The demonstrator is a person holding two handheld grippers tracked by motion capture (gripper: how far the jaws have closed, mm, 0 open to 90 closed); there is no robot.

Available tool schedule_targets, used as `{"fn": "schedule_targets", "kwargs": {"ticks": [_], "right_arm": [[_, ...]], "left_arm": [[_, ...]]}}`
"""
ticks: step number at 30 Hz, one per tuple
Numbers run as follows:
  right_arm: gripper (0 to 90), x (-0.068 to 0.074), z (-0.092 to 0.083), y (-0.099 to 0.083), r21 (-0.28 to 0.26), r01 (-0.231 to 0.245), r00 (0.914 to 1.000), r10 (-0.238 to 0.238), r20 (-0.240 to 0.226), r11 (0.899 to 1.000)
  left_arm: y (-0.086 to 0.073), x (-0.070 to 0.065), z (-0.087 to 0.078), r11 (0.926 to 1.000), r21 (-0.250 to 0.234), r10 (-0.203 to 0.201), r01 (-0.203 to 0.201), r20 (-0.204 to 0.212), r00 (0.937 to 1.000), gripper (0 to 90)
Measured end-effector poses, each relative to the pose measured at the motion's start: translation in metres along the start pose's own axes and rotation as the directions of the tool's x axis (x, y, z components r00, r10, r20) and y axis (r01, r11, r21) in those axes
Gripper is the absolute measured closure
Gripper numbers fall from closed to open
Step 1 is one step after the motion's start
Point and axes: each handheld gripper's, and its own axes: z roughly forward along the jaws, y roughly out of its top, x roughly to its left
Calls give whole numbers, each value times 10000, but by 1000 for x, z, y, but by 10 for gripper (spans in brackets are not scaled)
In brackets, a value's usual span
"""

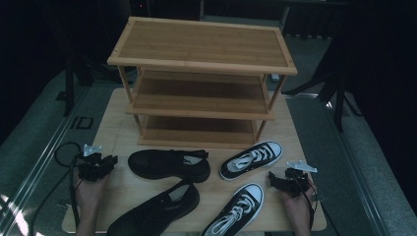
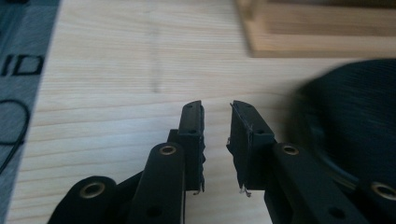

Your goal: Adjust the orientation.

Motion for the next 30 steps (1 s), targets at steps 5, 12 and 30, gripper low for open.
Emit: {"fn": "schedule_targets", "kwargs": {"ticks": [5,12,30], "right_arm": [[145,0,0,0,0,-1,10000,1,-2,10000],[145,0,0,0,-2,0,10000,0,0,10000],[145,0,0,0,0,-1,10000,1,-1,10000]], "left_arm": [[3,-16,-15,9981,-98,606,-603,386,9974,781],[4,-35,-30,9928,-248,1184,-1168,756,9901,896],[11,-78,-63,9690,-511,2467,-2417,1499,9574,895]]}}
